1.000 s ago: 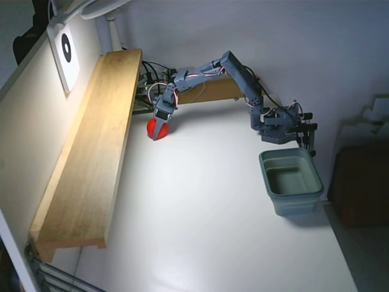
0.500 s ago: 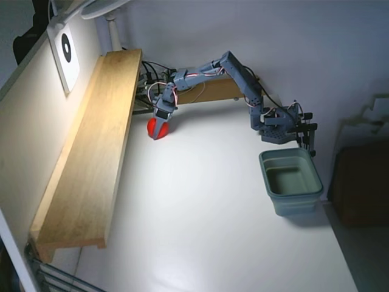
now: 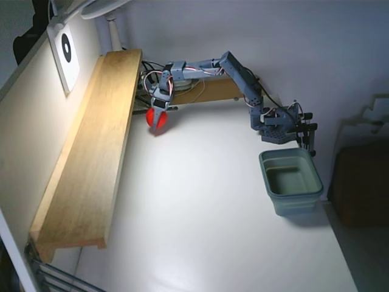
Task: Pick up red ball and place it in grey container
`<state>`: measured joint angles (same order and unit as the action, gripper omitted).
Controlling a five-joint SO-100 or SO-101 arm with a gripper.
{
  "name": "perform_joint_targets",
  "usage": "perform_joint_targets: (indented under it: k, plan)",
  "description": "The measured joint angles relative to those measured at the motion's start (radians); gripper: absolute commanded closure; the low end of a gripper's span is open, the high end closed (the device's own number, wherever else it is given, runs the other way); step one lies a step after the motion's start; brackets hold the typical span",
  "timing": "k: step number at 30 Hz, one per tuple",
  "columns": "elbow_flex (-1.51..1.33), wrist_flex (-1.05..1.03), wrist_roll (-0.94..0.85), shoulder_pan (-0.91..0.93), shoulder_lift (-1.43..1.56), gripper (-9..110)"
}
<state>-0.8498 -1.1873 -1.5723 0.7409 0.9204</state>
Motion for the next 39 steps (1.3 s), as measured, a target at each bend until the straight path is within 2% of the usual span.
perform_joint_targets:
  k: [5, 31, 39]
  plan:
    - [0.074, -0.063, 0.000, 0.000, -0.014, 78]
    - [0.083, -0.066, 0.000, 0.000, -0.014, 78]
    - [-0.167, 0.015, 0.000, 0.000, 0.121, 78]
